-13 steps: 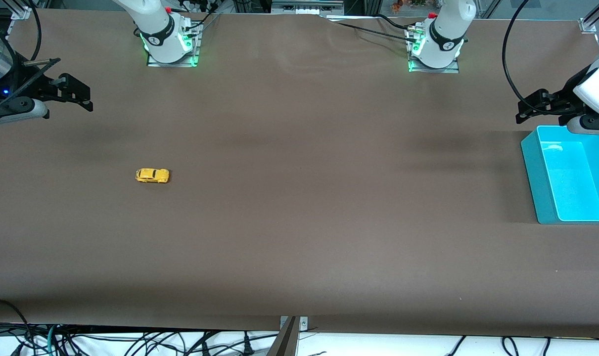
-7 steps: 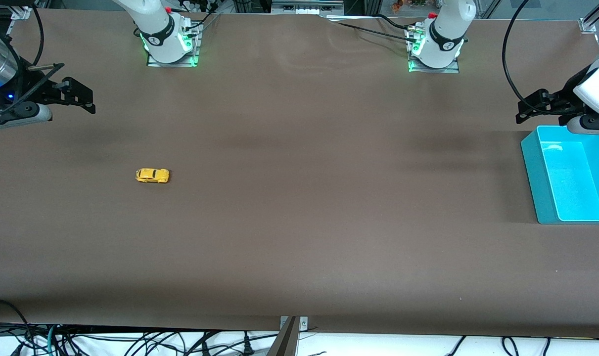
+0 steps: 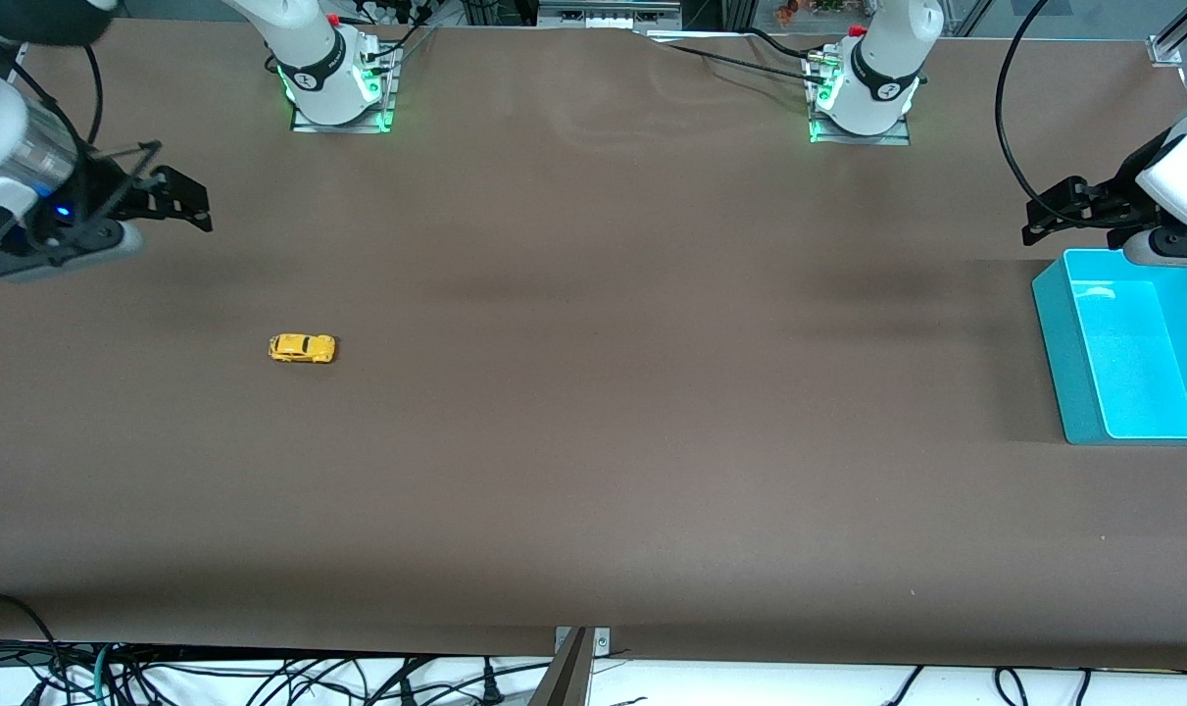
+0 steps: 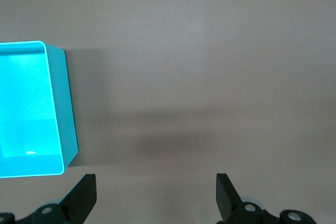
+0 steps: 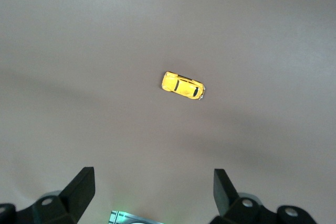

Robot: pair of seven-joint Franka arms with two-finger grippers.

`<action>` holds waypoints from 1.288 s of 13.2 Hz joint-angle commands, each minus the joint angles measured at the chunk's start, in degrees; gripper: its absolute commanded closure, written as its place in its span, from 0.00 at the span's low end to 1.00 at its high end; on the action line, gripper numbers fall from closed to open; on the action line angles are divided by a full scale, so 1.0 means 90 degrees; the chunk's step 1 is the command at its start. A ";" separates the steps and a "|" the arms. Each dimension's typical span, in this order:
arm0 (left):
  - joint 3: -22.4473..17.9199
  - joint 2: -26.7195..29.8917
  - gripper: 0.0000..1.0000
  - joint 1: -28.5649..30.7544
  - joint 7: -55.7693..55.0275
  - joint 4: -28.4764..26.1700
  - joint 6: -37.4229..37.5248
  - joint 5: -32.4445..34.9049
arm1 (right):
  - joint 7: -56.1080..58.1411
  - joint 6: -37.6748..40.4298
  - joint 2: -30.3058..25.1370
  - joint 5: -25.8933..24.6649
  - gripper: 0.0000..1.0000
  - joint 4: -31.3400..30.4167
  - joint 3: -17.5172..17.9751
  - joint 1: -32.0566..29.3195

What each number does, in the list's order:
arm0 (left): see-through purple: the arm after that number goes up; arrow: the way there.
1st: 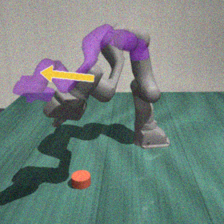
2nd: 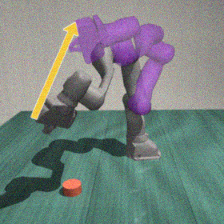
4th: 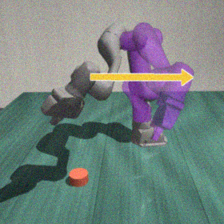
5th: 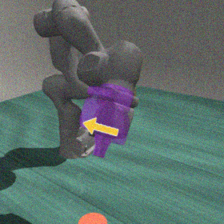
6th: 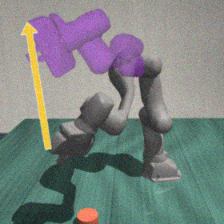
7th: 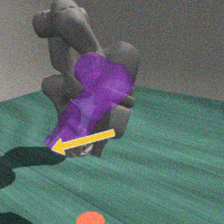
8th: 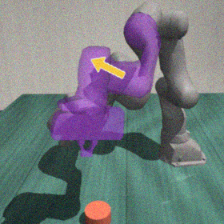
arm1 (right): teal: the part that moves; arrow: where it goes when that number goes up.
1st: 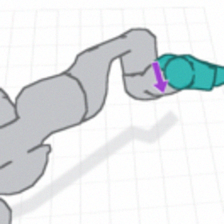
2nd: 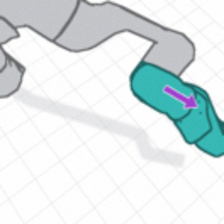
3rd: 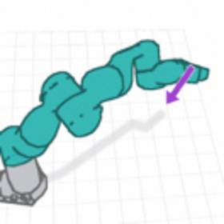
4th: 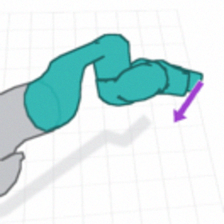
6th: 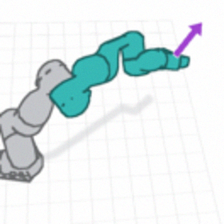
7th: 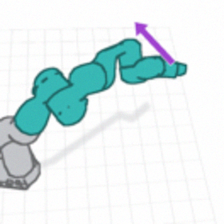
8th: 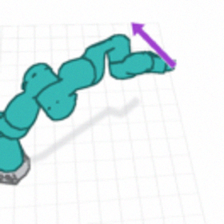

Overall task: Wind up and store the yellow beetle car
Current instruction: 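Move the right gripper over the yellow beetle car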

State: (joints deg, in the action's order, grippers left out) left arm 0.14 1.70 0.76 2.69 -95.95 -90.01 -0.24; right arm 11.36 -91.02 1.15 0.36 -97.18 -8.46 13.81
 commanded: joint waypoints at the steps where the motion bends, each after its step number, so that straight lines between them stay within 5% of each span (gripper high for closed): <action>1: 0.0034 -0.0101 0.00 0.0033 0.0023 0.0221 0.0157 0.0105 | 0.0279 -0.0500 -0.0041 0.0126 0.00 -0.0577 -0.0007 -0.0001; 13: 0.0034 -0.0101 0.00 0.0023 0.0023 0.0221 0.0157 0.0105 | 0.5392 -0.3527 0.0116 -0.0001 0.00 -0.2980 0.0013 -0.0040; 17: 0.0034 -0.0101 0.00 0.0023 0.0023 0.0221 0.0157 0.0105 | 0.7210 -0.4670 0.0680 0.0058 0.00 -0.3343 0.0013 -0.0254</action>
State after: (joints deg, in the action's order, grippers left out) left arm 0.14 1.70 0.76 2.69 -95.95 -90.01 -0.24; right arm 68.80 -129.11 5.03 0.45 -126.22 -8.53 13.20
